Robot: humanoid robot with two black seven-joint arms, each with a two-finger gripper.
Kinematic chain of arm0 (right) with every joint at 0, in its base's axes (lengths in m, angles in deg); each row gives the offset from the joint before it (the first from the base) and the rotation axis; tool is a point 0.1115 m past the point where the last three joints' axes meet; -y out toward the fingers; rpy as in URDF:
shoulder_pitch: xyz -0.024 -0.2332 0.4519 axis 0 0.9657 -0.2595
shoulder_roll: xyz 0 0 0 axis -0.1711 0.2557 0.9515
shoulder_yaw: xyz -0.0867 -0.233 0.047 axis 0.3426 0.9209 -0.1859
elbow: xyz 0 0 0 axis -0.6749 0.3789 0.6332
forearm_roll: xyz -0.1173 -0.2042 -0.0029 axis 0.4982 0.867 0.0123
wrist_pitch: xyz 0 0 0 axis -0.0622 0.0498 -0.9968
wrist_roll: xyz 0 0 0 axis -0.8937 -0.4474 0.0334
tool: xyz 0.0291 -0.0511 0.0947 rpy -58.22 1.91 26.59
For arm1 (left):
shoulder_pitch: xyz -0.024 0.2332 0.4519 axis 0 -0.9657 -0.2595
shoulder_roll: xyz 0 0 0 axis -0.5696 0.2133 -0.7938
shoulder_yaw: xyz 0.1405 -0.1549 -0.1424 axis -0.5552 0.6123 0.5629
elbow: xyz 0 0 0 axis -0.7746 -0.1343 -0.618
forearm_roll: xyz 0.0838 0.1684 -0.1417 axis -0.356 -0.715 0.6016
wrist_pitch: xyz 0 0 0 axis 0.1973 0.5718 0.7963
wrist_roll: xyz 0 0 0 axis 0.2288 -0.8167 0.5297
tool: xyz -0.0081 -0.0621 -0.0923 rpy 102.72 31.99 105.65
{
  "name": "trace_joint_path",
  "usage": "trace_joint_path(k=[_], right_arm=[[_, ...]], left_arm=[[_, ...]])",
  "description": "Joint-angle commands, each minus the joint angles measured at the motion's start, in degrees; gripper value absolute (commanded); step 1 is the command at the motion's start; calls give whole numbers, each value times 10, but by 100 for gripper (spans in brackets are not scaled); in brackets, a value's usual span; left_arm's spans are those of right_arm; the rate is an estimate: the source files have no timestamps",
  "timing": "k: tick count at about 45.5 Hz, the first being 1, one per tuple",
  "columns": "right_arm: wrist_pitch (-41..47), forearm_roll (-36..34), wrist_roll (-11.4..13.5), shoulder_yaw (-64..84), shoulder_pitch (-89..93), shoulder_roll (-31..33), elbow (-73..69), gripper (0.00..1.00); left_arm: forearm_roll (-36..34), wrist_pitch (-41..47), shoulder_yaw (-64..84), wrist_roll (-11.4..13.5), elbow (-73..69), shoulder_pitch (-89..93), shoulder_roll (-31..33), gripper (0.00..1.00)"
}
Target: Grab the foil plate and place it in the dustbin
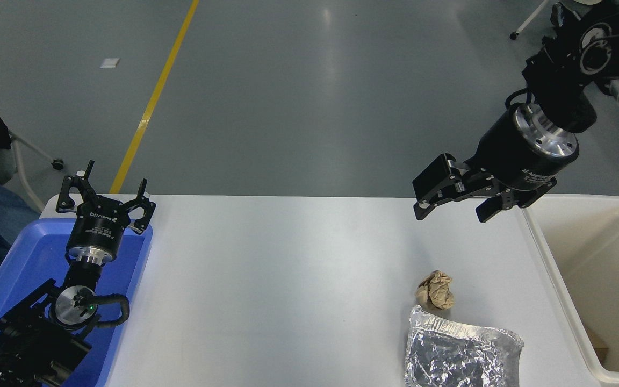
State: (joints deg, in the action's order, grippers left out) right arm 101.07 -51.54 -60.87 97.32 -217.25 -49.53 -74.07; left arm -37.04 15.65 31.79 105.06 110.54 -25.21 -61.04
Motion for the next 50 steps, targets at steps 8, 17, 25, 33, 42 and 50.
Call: trace_joint_path(k=[8, 17, 25, 33, 42, 50], right_arm=[[3, -3, 3, -2, 28, -41, 7, 100], [3, 1, 3, -20, 90, -69, 51, 100], [3, 23, 3, -19, 151, -69, 62, 100], [3, 96, 3, -14, 209, 0, 58, 100], [-2, 225, 3, -59, 334, 130, 63, 100], [-26, 279, 3, -119, 450, 185, 91, 100]], left_arm=[[0, -1, 4, 3, 0, -1, 1, 100], [0, -1, 4, 3, 0, -1, 1, 100], [0, -1, 3, 3, 0, -1, 1, 100], [0, -1, 4, 3, 0, -1, 1, 100], [0, -1, 3, 3, 0, -1, 1, 100], [0, -1, 2, 3, 1, -1, 1, 100]])
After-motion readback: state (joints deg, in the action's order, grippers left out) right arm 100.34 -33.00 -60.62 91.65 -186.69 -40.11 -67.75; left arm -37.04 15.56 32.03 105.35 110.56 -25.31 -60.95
